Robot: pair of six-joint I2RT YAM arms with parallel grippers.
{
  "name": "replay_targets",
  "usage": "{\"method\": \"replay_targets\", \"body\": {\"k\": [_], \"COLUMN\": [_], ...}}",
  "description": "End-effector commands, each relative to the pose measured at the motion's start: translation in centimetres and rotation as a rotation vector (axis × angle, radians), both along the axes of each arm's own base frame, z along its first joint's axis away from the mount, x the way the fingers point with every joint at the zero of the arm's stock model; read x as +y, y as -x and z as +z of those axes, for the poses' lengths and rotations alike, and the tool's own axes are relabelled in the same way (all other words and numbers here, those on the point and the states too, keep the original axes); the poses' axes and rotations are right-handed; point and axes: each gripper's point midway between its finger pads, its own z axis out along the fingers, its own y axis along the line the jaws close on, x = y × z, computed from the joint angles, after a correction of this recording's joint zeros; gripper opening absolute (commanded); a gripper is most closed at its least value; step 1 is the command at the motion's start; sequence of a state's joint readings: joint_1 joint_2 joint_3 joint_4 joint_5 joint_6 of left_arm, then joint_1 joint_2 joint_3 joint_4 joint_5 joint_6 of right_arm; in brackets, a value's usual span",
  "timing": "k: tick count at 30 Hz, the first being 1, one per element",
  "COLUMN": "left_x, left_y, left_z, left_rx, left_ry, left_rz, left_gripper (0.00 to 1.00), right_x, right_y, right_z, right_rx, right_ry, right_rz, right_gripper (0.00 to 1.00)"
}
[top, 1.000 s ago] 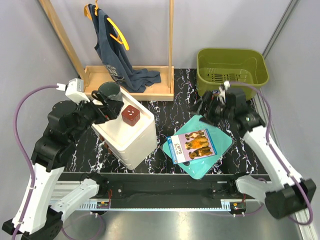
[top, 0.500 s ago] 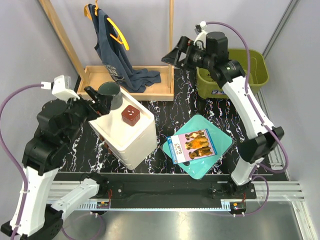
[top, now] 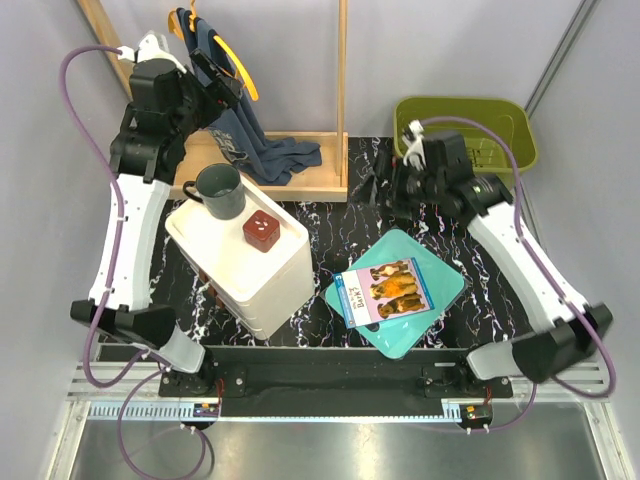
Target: Remove the tank top from the hanger
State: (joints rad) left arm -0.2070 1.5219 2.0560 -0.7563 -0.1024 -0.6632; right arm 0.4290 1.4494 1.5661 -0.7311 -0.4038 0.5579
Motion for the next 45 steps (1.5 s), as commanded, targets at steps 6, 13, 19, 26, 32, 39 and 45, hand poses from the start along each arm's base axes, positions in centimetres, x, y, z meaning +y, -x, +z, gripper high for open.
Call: {"method": "replay_targets", "body": {"k": [6,13,19,26,32,39,45], "left_x": [-0.8,-1.3,-0.7,-0.5,-0.6,-2.3,-3.0], "left_y": [-5.7,-9.3,-11.0,-12.3,-11.6,-9.4,-6.9], "left_z": [5.9,4.9,5.4,4.9,6.7,9.6,11.7], "left_rx": [-0.275,-0.327,-0.382,-0.382,-0.437,-0.536,-0.602], "left_ry": [0.133,0.160,0.134,0.184,0.226,0.225,0.235], "left_rz": [-0.003,0.006,0.044,0.036,0.001,-0.138,-0.209], "left_gripper": [0.78,0.69,0.60,0.38,0.20,0.02,0.00], "right_x": [-4.5,-5.6,-6.0,-6.7,-7.1,-7.2,-7.3], "right_y": [8.1,9.3,9.9,10.2,10.0,9.7,9.3], "right_z": [-0.5,-0.9,-1.2,-1.3,-1.2,-1.5,-1.3], "right_rx": [-0.002,-0.008,-0.012,-0.023,-0.031,-0.020,-0.028], "right_ry": [0.027,0.043,0.051,0.075,0.095,0.102,0.108], "right_rz": [-0.044,-0.067,-0.071,-0.089,-0.104,-0.120,-0.130], "right_gripper": [1.00,1.00,1.00,1.00,1.00,1.00,1.00]}}
